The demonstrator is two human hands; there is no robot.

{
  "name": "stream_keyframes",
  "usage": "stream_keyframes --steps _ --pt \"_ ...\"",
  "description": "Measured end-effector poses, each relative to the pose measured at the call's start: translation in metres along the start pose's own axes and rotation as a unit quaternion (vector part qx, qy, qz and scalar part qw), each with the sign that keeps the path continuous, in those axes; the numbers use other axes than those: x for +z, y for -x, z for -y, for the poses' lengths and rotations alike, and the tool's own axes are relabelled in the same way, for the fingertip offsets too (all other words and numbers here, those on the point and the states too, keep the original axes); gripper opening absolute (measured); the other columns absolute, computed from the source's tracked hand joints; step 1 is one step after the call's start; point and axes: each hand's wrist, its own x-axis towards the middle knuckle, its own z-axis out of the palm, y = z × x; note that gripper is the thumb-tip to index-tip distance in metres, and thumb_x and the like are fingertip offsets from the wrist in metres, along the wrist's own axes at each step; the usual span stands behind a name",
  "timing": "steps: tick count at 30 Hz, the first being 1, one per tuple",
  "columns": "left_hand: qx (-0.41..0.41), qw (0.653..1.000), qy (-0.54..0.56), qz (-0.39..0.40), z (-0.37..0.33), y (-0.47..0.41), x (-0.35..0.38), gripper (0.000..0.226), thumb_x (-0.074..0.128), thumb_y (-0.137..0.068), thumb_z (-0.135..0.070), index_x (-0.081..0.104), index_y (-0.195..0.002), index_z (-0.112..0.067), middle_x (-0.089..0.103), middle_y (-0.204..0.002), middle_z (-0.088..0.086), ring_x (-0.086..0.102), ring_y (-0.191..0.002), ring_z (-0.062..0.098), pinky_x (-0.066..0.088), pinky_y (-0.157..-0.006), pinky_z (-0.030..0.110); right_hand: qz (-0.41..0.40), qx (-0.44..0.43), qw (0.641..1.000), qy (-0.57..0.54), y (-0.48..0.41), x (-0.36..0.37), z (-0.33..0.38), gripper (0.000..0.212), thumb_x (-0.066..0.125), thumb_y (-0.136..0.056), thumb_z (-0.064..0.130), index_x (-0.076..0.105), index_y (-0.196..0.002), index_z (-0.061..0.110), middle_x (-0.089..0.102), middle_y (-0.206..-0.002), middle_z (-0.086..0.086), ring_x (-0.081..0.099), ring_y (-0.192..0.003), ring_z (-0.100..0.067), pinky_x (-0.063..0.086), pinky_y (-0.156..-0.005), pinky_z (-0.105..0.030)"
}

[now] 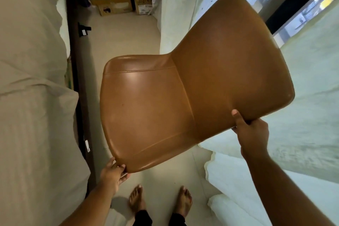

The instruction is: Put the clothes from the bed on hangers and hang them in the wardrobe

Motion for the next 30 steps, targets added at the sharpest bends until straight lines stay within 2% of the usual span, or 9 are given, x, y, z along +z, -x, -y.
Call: stream_keyframes --steps 5,7,12,14,16,17,20,24,30 --pt "0.053 0.998 -0.01 0.013 -0.002 -0.002 0.02 0.06 0.047 -0.099 0.012 0.039 -0.153 -0.014 0.052 -0.146 0.018 0.057 -0.121 0.043 0.049 -0.096 0.049 -0.023 -0.009 1.0 0.017 -0.024 -0.002 0.0 0.029 0.07 -0.086 0.053 0.066 -0.087 0.024 0.072 -0.088 0.0 0.072 -0.091 -0.033 0.058 -0.087 -0.057" --pt "0.06 0.998 -0.021 0.028 -0.016 -0.002 0.035 0.062 0.047 -0.098 0.014 0.039 -0.153 -0.015 0.053 -0.145 0.017 0.059 -0.117 0.039 0.05 -0.095 0.047 -0.024 -0.003 1.0 0.011 -0.04 -0.002 0.005 0.032 0.069 -0.083 0.055 0.067 -0.088 0.023 0.072 -0.088 0.001 0.071 -0.092 -0.033 0.058 -0.086 -0.057" --pt "0.087 0.994 -0.032 0.052 -0.046 -0.011 0.074 0.065 0.047 -0.096 0.017 0.04 -0.153 -0.015 0.051 -0.147 0.01 0.058 -0.114 0.032 0.049 -0.102 0.044 -0.017 0.012 1.0 0.012 -0.075 -0.006 0.028 0.026 0.071 -0.09 0.037 0.058 -0.07 0.026 0.063 -0.072 0.015 0.067 -0.078 -0.022 0.059 -0.085 -0.056" --pt "0.093 0.993 -0.041 0.055 -0.055 -0.015 0.086 0.063 0.047 -0.097 0.016 0.043 -0.151 -0.015 0.052 -0.145 0.012 0.058 -0.115 0.033 0.049 -0.104 0.045 -0.013 0.019 1.0 0.007 -0.086 -0.006 0.036 0.02 0.072 -0.091 0.033 0.067 -0.087 0.013 0.066 -0.082 0.009 0.067 -0.079 -0.022 0.061 -0.082 -0.054" --pt "0.102 0.992 -0.052 0.056 -0.064 -0.018 0.096 0.06 0.048 -0.098 0.014 0.044 -0.151 -0.014 0.054 -0.143 0.013 0.058 -0.118 0.035 0.05 -0.104 0.045 -0.016 0.028 0.999 -0.006 -0.095 -0.003 0.044 0.038 0.073 -0.091 0.03 0.067 -0.114 0.0 0.068 -0.1 0.0 0.07 -0.092 -0.031 0.063 -0.077 -0.052" --pt "0.107 0.991 -0.056 0.052 -0.069 -0.02 0.1 0.059 0.047 -0.098 0.014 0.043 -0.151 -0.013 0.053 -0.142 0.015 0.057 -0.121 0.037 0.05 -0.104 0.045 -0.018 0.027 0.999 -0.007 -0.099 0.0 0.046 0.043 0.073 -0.091 0.03 0.065 -0.118 -0.002 0.067 -0.105 -0.002 0.069 -0.095 -0.033 0.063 -0.075 -0.052" --pt "0.113 0.991 -0.067 0.039 -0.077 -0.025 0.108 0.058 0.048 -0.098 0.013 0.043 -0.15 -0.012 0.053 -0.142 0.016 0.058 -0.121 0.039 0.051 -0.102 0.044 -0.024 0.025 0.999 -0.007 -0.106 0.004 0.048 0.044 0.074 -0.091 0.03 0.064 -0.12 -0.001 0.068 -0.11 -0.004 0.067 -0.091 -0.03 0.063 -0.073 -0.051" --pt "0.124 0.986 -0.098 0.05 -0.07 -0.026 0.103 0.058 0.051 -0.1 0.006 0.042 -0.152 -0.017 0.056 -0.14 0.012 0.062 -0.112 0.033 0.054 -0.097 0.041 -0.016 0.039 0.999 -0.028 -0.112 0.004 0.046 0.045 0.074 -0.091 0.028 0.063 -0.123 -0.001 0.068 -0.125 -0.008 0.067 -0.106 -0.037 0.063 -0.076 -0.054" --pt "0.14 0.947 -0.284 0.059 -0.064 0.011 0.088 0.049 0.059 -0.101 -0.017 0.047 -0.148 -0.023 0.058 -0.13 0.008 0.063 -0.101 0.026 0.059 -0.086 0.037 0.033 0.04 0.999 0.006 -0.098 0.001 0.045 0.057 0.065 -0.095 0.044 0.051 -0.139 0.01 0.061 -0.138 -0.008 0.063 -0.118 -0.037 0.06 -0.086 -0.054"
